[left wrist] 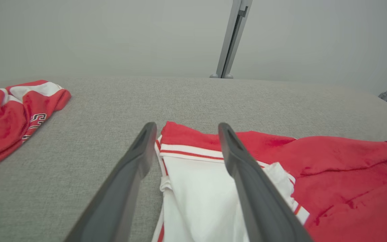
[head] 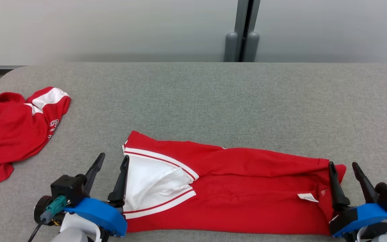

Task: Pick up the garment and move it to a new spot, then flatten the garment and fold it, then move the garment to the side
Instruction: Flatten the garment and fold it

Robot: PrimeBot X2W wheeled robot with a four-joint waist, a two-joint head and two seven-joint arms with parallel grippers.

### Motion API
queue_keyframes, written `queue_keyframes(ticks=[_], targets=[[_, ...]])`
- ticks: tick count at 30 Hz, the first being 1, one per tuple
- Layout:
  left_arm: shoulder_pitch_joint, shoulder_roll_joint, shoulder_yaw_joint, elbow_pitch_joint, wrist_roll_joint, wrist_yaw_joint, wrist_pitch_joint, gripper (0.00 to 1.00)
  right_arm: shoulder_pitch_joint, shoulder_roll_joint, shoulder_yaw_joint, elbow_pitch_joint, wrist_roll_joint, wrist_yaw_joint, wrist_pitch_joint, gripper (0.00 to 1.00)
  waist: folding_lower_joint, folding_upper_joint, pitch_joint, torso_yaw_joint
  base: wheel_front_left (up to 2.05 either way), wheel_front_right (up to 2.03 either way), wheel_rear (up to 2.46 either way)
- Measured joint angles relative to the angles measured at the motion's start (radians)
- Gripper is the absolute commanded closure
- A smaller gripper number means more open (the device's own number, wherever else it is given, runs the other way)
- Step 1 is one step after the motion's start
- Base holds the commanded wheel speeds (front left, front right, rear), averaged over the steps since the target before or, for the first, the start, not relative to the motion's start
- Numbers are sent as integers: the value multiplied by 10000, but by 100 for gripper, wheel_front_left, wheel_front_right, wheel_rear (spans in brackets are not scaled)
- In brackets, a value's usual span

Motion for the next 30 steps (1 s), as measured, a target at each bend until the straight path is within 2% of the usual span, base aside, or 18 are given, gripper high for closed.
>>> queue_keyframes(ticks=[7, 11, 20, 30], targets=[[986, -905, 2150, -652, 1847, 144, 0, 0, 59, -13, -247, -700, 259, -2, 19, 0, -1, 0, -93, -34, 0, 0, 0], [1478, -1484, 3384, -963, 2871, 38, 0, 0, -92, 8, -456, -813, 332, -2, 236, 0, 0, 0, -61, -2, 0, 0, 0], [2111, -2729, 5049, -1068, 4504, -679, -2, 0, -446, 318, -999, 267, 161, -2, 1557, 0, 0, 0, 62, 199, 0, 0, 0], [2274, -3553, 6169, -746, 5634, -1457, -2, 0, -207, 625, -1024, 1484, 82, -2, 1860, 0, 1, 0, 79, 227, 0, 0, 0]])
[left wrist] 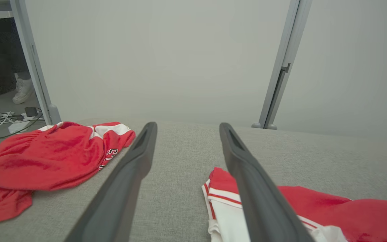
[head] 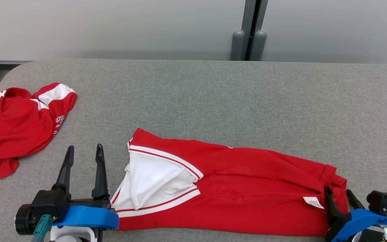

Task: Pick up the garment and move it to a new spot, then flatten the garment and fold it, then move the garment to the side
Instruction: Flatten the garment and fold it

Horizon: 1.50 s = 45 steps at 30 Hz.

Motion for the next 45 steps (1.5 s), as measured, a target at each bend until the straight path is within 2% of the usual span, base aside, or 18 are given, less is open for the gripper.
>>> queue_keyframes(ticks=[3, 4, 5, 6, 12, 15, 24, 28, 32, 38, 45], targets=[[2, -194, 253, 75, 244, -176, 2, 0, 18, 44, 186, 130, 77, -2, -71, 0, 0, 0, -9, -16, 0, 0, 0], [5, -247, 337, 92, 339, -207, 2, 0, 21, 54, 232, 165, 125, -2, -117, 4, 0, 0, -15, -23, 0, 0, 0], [11, -299, 443, 96, 441, -251, 0, 0, 25, 65, 318, 190, 180, -8, -127, 60, 0, 0, -20, -35, 0, 0, 0], [15, -351, 529, 102, 525, -270, 2, 0, 30, 69, 428, 199, 234, -13, -127, 99, 0, 0, -24, -45, 0, 0, 0], [110, -569, 972, 161, 892, -527, 0, 0, 0, 201, 508, 184, 529, 2, -221, 100, 0, 0, -47, -106, 0, 0, 0], [155, -685, 1179, 201, 1007, -650, 2, 0, -37, 69, 347, 165, 529, 10, -242, 100, 0, 0, -74, -150, 0, 0, 0], [252, -897, 1522, 247, 1361, -853, 0, 0, -350, -1496, -1229, -130, 430, 2, 81, 100, 0, 0, -241, -231, 0, 0, 0], [357, -1001, 1707, 257, 1434, -924, 0, 0, -368, -1680, -1336, -669, 295, 2, 453, 100, -1, 0, -310, -286, 0, 0, 0], [364, -1064, 1751, 286, 1492, -963, 0, 0, -299, -1356, -1014, -1308, 236, 2, 625, 100, 0, 0, -318, -314, 0, 0, 0], [363, -1106, 1781, 326, 1534, -1020, 2, 0, 28, -265, -40, -2433, 224, 0, 855, 100, 0, 0, -308, -296, 0, 0, 0], [344, -1129, 1745, 439, 1592, -1116, 2, 0, -22, 157, 1528, -2869, 437, 0, 943, 100, 0, 0, -284, -120, 0, 0, 0]])
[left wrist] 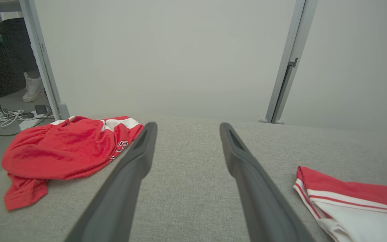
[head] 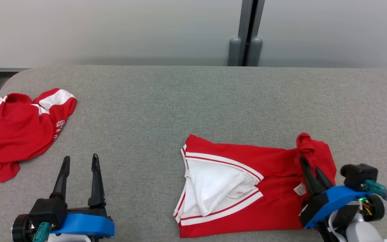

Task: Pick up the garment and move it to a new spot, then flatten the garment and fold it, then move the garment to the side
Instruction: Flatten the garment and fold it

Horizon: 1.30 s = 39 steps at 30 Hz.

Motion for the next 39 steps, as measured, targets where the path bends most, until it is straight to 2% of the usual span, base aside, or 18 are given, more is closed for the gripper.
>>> queue_keyframes(ticks=[14, 26, 27, 28, 29, 35, 39], targets=[[-346, -25, -378, 364, 73, -173, 0, 0, -1589, 107, 3377, 1193, 1952, 0, -794, 100, 0, 0, 70, 746, 0, 0, 0], [-655, -31, -961, 585, -146, -157, -2, 0, -2520, 115, 4892, 2579, 3012, 0, -1693, 100, 0, 0, 214, 1379, 0, 0, 0], [-684, -31, -966, 587, -182, -155, -2, 0, -2546, 117, 4982, 2694, 3104, 0, -1774, 91, 0, 0, 230, 1386, 0, 0, 0], [-711, -31, -966, 594, -194, -155, -2, 0, -2601, 117, 5064, 2817, 3170, 0, -1858, 50, 0, 0, 248, 1381, 0, 0, 0], [-728, -31, -970, 604, -196, -155, -2, 0, -2673, 113, 5147, 2941, 3256, 0, -1910, 0, 0, 0, 256, 1366, 0, 0, 0], [-735, -33, -1039, 619, -255, -105, -2, 0, -3074, 113, 5365, 3421, 3400, 0, -2439, 0, 0, 0, 235, 1130, 0, 0, 0], [-726, -31, -1034, 610, -267, -96, -2, 0, -3258, 123, 4761, 3666, 2736, 0, -2738, 0, 0, -1, 149, 899, 0, 0, 0]])
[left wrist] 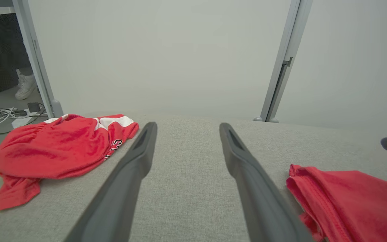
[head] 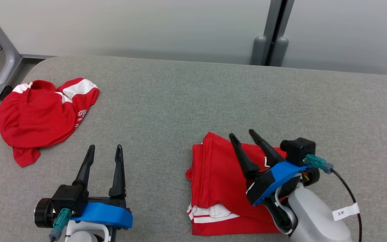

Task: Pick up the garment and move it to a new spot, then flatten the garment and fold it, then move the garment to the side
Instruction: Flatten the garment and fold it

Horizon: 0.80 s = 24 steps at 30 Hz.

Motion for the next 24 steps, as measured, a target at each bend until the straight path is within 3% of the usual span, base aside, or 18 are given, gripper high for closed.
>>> queue_keyframes(ticks=[5, 13, 24], targets=[[121, -4, 54, -61, 59, 17, 0, 0, 20, -100, -1459, -318, -1425, 0, -247, 0, 0, 0, -193, -316, 0, 0, 0], [500, -6, 224, -201, 123, 75, -8, 0, 1685, -382, -3701, -2414, -2811, 0, -345, 0, -1, 0, -501, -886, 0, 0, 0], [905, -6, 614, -278, 430, 105, -8, 0, 3941, -113, -4995, -4652, -3471, 0, 376, 0, -1, 0, -846, -1073, 0, 0, 0]])
